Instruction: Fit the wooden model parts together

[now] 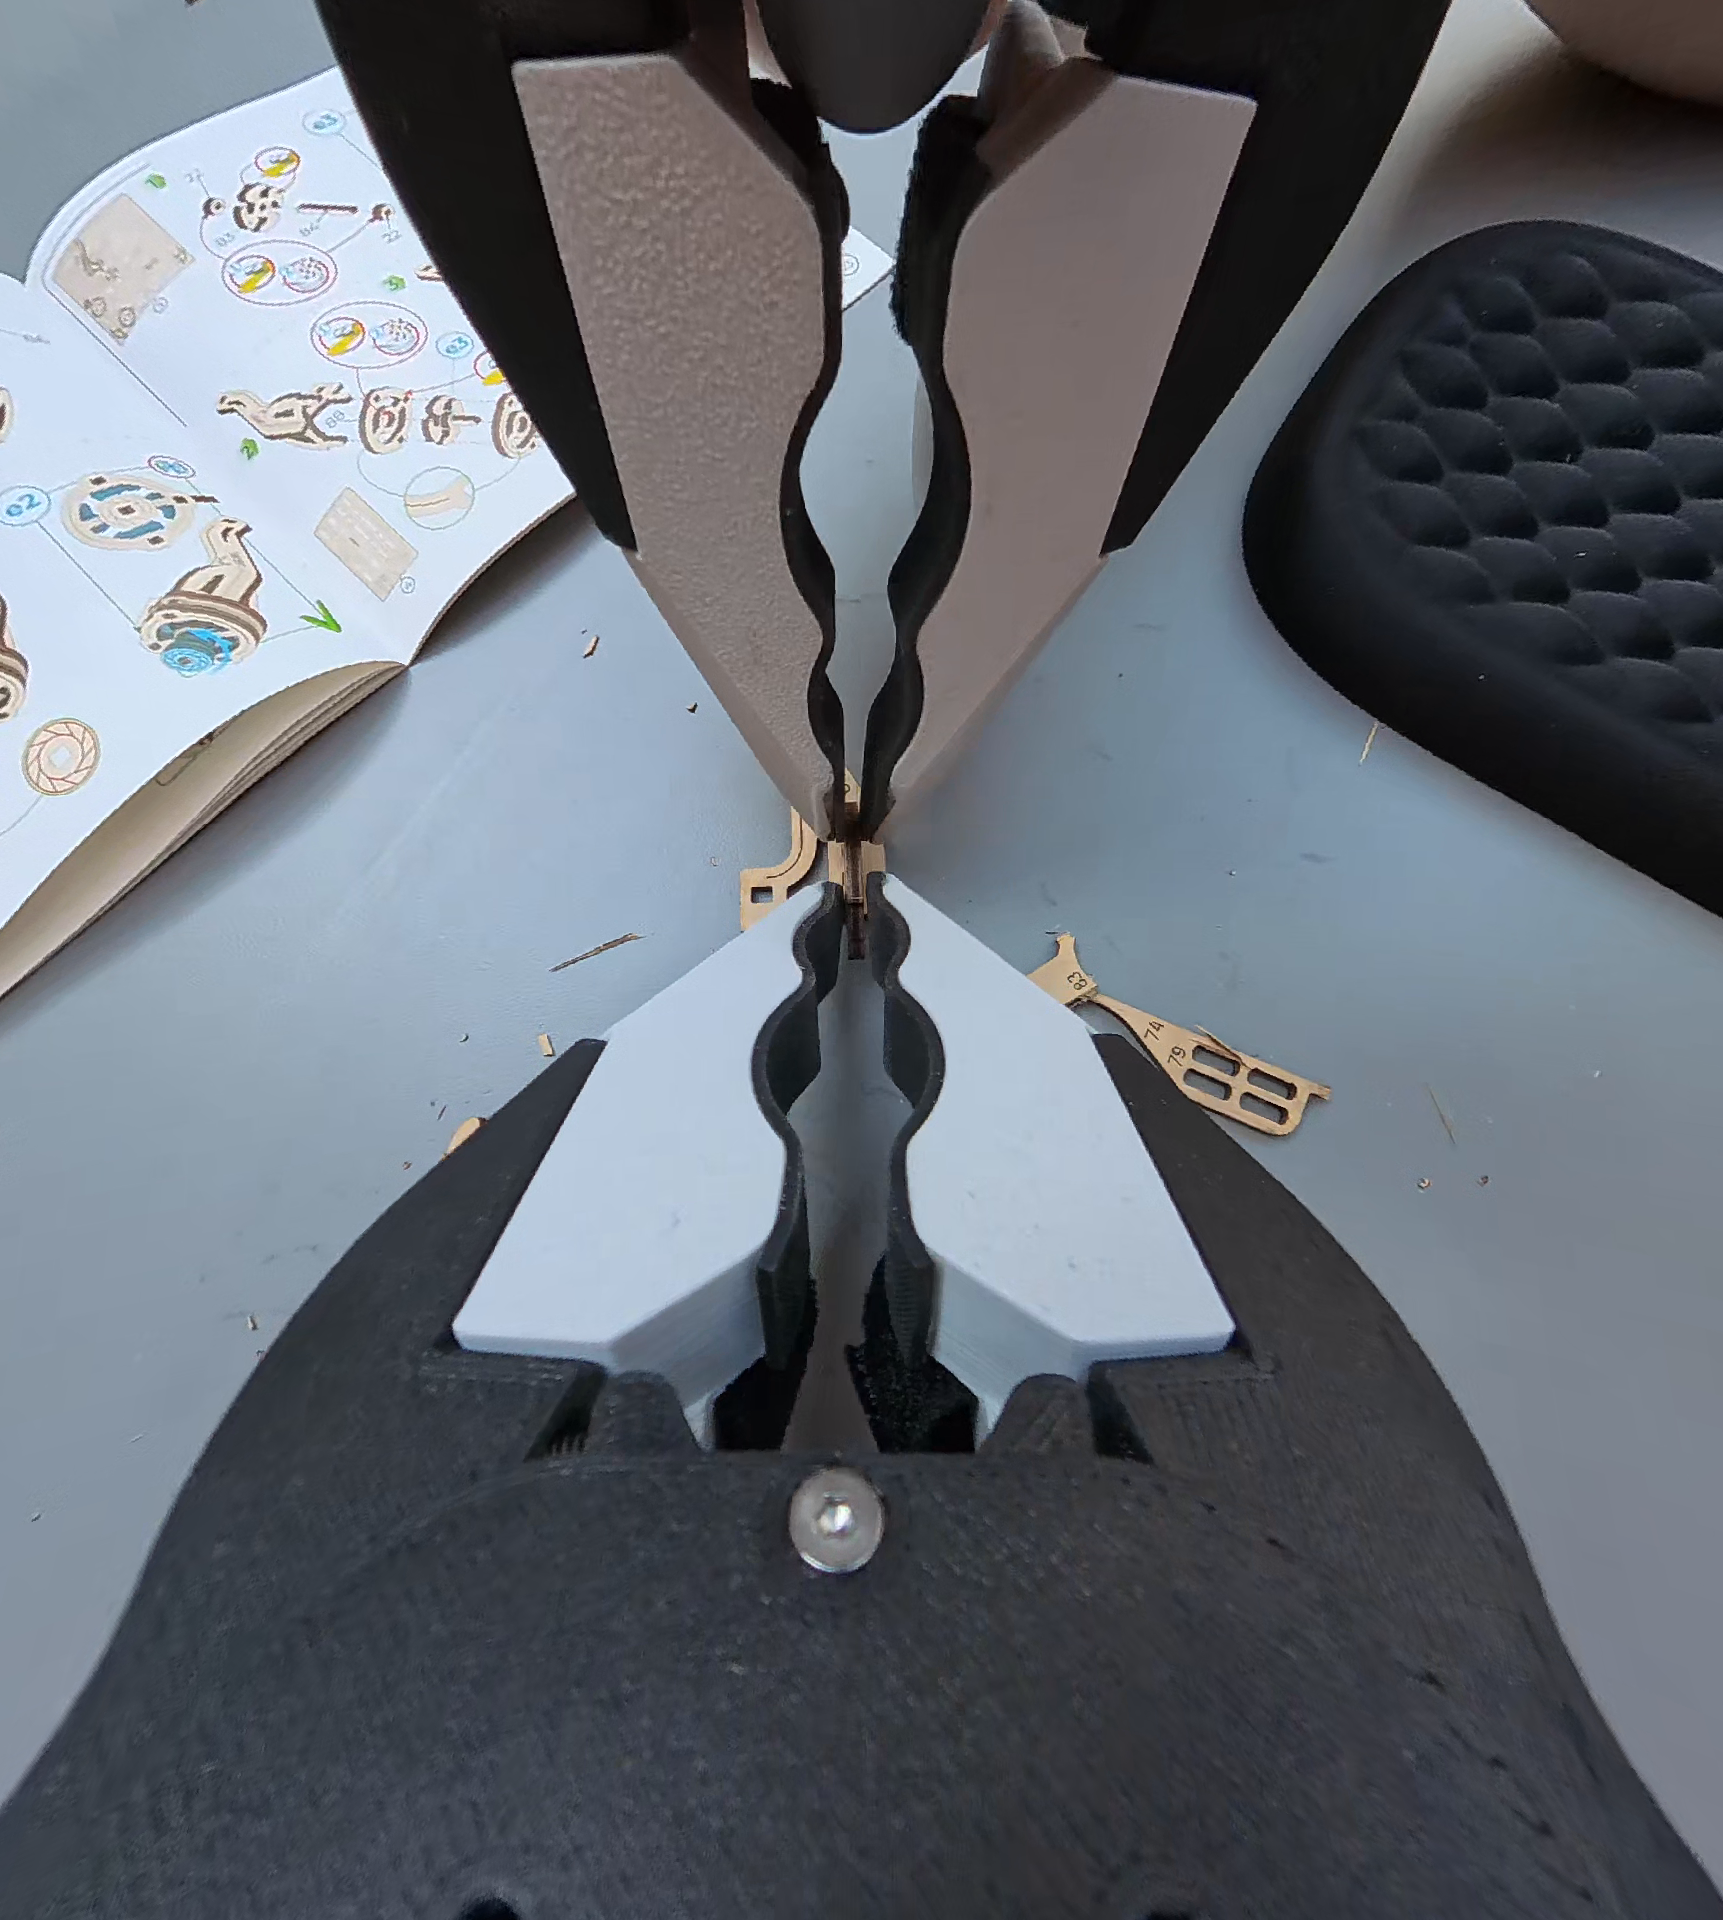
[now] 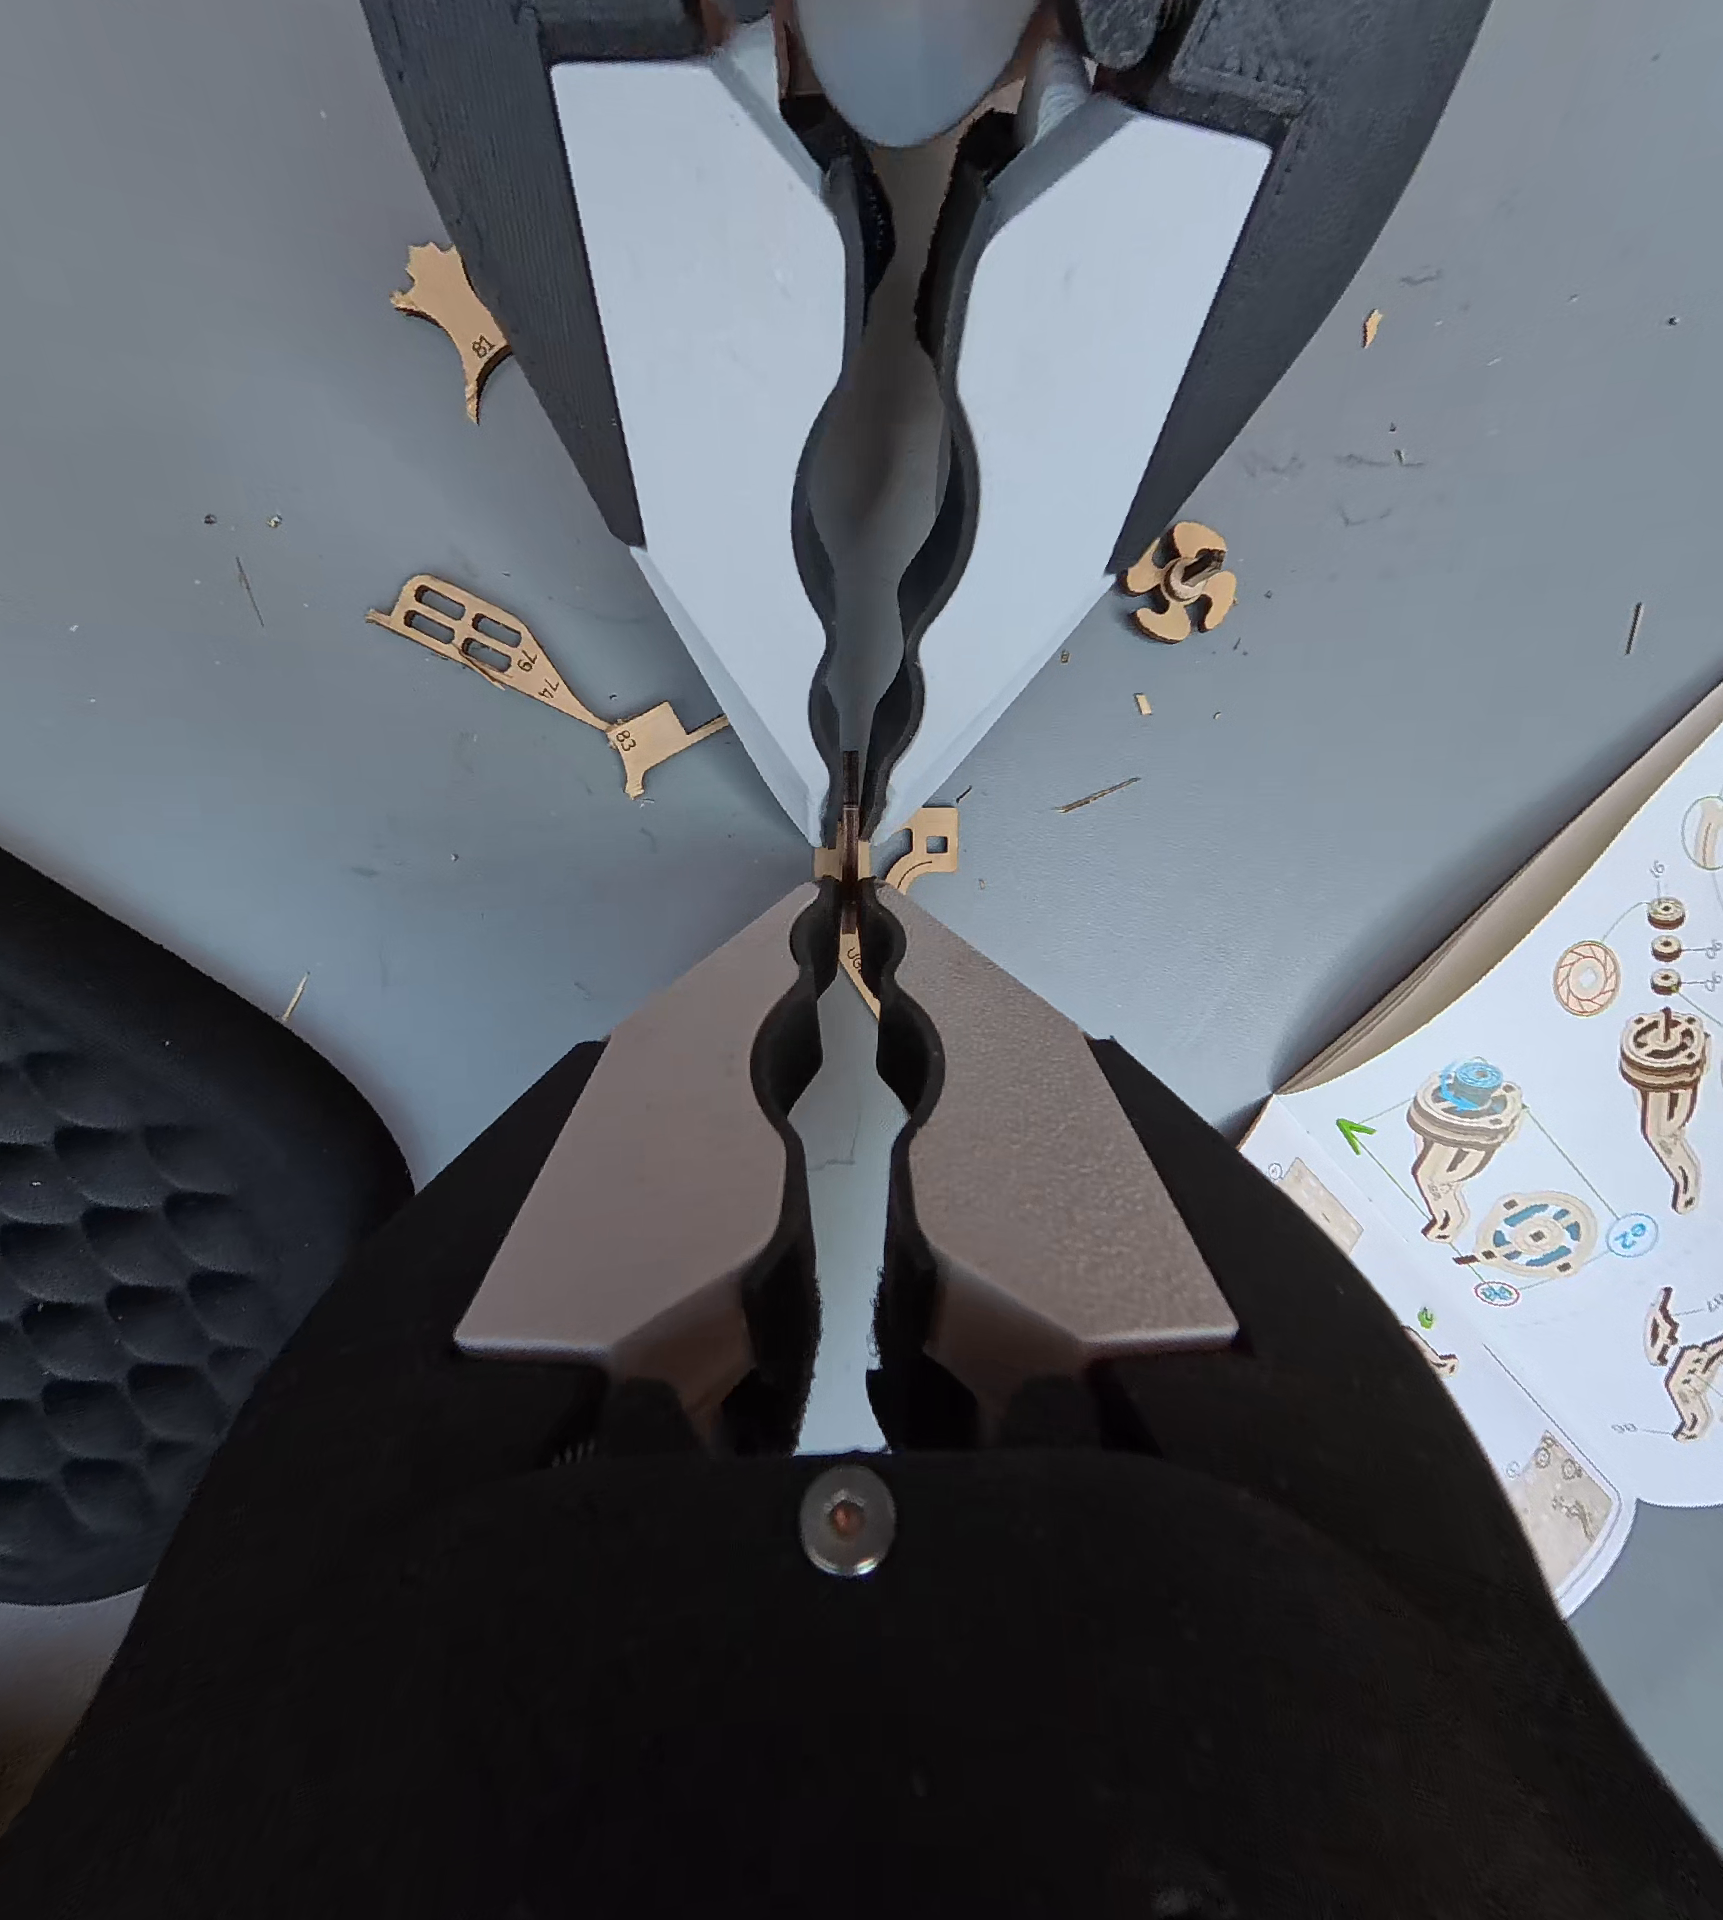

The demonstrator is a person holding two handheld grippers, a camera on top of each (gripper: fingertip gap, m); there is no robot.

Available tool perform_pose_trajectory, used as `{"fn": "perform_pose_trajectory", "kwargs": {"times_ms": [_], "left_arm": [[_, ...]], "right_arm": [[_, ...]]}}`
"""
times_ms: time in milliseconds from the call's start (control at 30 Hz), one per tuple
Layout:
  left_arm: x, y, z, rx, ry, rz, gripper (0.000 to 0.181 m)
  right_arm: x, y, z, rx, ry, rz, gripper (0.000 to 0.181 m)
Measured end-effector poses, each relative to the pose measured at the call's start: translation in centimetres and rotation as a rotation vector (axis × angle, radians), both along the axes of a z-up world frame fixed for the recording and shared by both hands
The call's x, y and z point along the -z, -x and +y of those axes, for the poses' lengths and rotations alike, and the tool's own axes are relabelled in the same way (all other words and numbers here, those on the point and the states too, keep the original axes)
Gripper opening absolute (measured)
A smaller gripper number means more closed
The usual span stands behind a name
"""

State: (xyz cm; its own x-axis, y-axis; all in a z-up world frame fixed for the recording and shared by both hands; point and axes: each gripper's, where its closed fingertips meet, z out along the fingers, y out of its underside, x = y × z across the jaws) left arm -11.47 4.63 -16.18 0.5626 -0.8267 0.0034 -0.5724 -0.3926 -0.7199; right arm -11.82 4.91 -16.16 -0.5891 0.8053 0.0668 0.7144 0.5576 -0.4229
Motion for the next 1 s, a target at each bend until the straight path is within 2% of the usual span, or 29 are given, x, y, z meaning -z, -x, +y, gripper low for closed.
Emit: {"fn": "perform_pose_trajectory", "kwargs": {"times_ms": [233,400,633,800,1000], "left_arm": [[0.03,-0.04,0.11,-0.003,0.001,-0.01,0.001],[0.06,-0.04,0.11,0.004,-0.08,0.056,0.001],[0.08,-0.03,0.12,0.001,-0.067,0.033,0.001],[0.07,-0.02,0.16,0.007,0.013,-0.039,0.001],[0.1,-0.06,0.11,-0.001,-0.064,0.017,0.001]], "right_arm": [[0.04,-0.03,0.06,0.016,0.015,-0.008,0.002],[0.07,-0.12,0.05,0.013,-0.008,-0.007,0.002],[0.11,-0.14,0.11,0.019,0.0,-0.013,0.002],[0.17,-0.1,0.19,0.023,0.015,-0.029,0.002],[0.25,-0.31,0.08,0.03,-0.038,-0.034,0.003]]}}
